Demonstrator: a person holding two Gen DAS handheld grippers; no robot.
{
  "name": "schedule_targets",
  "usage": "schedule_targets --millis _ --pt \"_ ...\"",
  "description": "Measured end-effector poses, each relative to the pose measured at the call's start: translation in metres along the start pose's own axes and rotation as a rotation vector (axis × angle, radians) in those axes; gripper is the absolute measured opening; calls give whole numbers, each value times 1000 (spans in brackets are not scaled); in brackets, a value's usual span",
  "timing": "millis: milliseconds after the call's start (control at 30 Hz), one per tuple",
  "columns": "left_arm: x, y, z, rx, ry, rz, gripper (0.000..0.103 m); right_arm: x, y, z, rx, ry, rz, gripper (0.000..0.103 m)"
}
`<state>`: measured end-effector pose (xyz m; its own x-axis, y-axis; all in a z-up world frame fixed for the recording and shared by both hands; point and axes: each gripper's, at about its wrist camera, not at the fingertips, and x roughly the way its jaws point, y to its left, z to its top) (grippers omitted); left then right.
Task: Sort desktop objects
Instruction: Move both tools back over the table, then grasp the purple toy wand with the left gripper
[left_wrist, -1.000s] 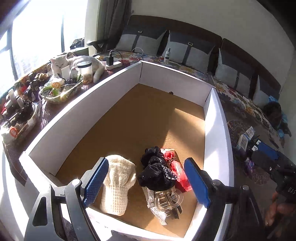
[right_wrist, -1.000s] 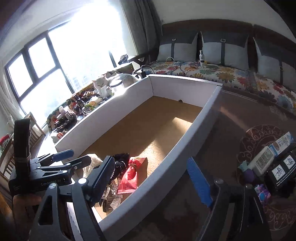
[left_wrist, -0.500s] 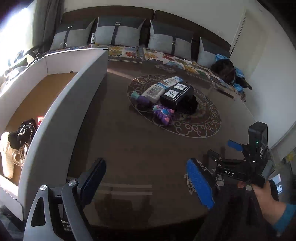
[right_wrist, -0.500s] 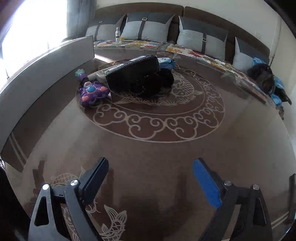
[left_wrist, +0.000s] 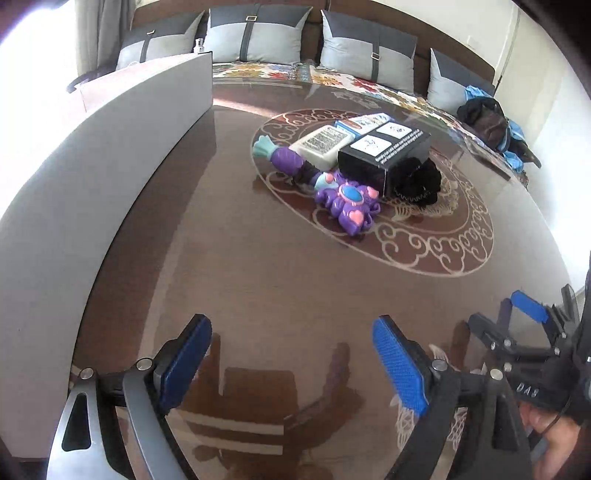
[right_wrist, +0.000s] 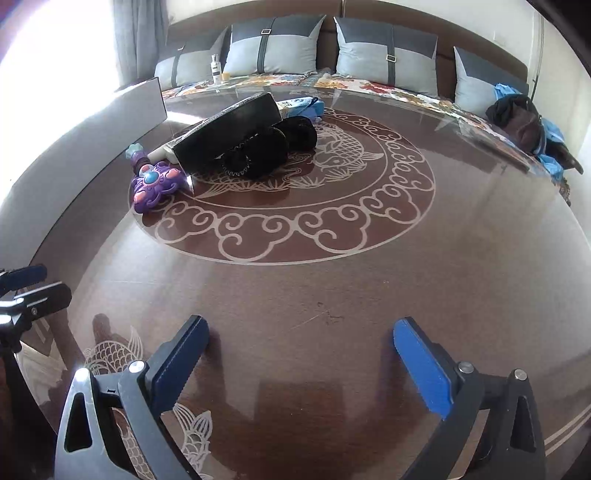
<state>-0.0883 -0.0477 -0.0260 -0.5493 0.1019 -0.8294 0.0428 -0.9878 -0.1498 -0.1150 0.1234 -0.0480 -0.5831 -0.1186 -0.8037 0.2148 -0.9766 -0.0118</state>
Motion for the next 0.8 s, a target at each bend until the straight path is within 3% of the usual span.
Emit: schedule_targets --millis 167,267,567,667,700,800 --pt "14 1 57 -163 -60 -14 89 -1 -1 -1 2 -1 0 101" --pt "30 -4 84 -212 -70 3 89 -1 -1 -1 2 -2 0 101" --pt "84 -6 102 -206 9 116 89 -1 -3 0 16 -10 17 101" --pt "84 -8 98 -160 -7 109 89 -1 -3 0 22 -14 25 101" --pt "82 -8 97 -143 -9 96 87 -2 -4 -1 24 -16 27 101" --pt "76 -7 91 -71 -31 35 61 -3 -4 -1 28 -18 30 101"
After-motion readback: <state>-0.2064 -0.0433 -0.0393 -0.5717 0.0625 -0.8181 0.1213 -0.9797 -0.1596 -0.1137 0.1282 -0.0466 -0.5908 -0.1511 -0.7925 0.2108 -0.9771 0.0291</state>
